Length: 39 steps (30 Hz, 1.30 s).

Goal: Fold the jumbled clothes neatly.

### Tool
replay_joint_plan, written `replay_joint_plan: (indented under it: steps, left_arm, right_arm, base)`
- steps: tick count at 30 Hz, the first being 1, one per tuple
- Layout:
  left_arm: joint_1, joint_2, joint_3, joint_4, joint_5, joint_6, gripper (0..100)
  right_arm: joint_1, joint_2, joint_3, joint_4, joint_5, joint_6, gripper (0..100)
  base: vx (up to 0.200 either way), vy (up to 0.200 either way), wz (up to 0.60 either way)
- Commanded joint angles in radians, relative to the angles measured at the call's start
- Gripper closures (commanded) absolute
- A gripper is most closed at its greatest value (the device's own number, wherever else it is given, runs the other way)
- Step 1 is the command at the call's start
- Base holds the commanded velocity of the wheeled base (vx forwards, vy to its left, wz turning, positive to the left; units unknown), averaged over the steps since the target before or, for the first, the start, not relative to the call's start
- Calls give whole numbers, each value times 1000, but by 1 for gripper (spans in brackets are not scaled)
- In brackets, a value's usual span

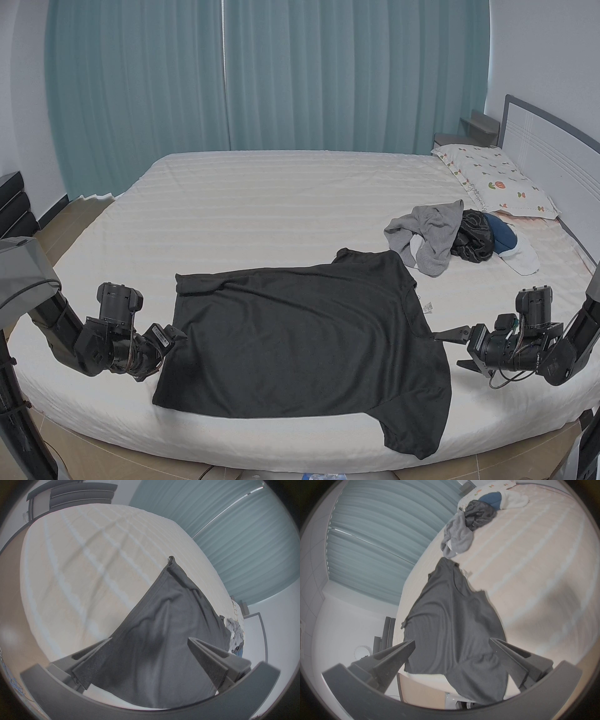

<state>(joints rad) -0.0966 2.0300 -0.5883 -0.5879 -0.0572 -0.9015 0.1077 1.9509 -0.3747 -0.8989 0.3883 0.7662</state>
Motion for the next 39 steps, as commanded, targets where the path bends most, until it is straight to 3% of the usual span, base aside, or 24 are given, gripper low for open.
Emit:
replay_joint_plan:
  steps: [1, 10, 22, 23, 32, 39]
  left_arm:
    - [-8, 29, 56, -38, 11, 3, 0]
    - [-12, 52, 119, -56, 40, 84, 0]
    - [-18, 144, 94, -132, 48, 79, 0]
    - [-23, 150, 93, -136, 50, 78, 100]
    - [-26, 139, 119, -144, 85, 79, 100]
    - [-26, 105, 131, -141, 86, 82, 100]
  right_arm:
    - [15, 10, 33, -2, -2, -1, 0]
    - [15, 43, 54, -48, -5, -2, 0]
    - [38, 100, 109, -198, -14, -4, 0]
    - [40, 102, 111, -198, -19, -4, 0]
    - [40, 143, 109, -196, -62, -25, 0]
    - [55, 180, 128, -186, -128, -113, 0]
  base:
    - [0, 0, 0]
    - [0, 0, 0]
    - [0, 0, 0]
    - [0, 0, 0]
    - [0, 0, 0]
    - [0, 0, 0]
